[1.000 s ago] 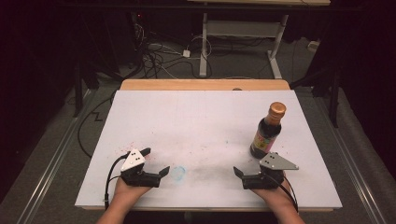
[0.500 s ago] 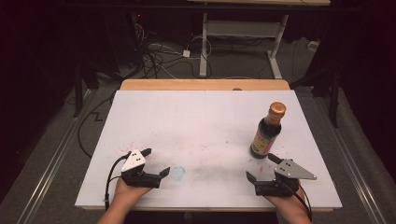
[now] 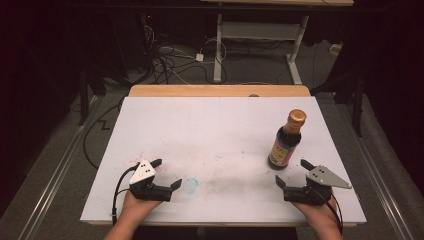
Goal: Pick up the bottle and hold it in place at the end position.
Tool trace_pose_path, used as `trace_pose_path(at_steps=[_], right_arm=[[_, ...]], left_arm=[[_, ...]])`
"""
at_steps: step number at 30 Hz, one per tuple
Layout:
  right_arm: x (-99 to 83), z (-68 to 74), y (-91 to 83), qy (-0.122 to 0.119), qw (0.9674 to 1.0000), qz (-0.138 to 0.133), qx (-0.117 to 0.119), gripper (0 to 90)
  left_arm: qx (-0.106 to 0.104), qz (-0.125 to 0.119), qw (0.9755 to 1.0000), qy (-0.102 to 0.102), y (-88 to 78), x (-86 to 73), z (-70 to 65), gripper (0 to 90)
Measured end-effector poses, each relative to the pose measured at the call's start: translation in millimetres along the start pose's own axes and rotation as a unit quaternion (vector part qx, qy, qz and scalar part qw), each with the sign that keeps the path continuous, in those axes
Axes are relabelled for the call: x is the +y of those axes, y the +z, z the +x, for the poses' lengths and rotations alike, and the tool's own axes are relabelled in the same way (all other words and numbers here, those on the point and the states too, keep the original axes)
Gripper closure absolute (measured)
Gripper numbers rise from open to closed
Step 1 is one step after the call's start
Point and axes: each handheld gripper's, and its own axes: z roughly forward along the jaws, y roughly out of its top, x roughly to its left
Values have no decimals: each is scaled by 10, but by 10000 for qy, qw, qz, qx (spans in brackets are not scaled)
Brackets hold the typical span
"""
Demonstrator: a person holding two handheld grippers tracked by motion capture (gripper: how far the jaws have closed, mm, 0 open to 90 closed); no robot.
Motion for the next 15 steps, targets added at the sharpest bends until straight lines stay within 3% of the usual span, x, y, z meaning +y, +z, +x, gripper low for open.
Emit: trace_pose_path(at_steps=[8,15], right_arm=[[100,-182,164,166,9998,-23,-98,7],[202,-275,307,259,9997,-17,-50,41]], left_arm=[[-13,-16,10000,18,-10,1,1,0],[-16,-15,10000,20,-8,1,1,0]])
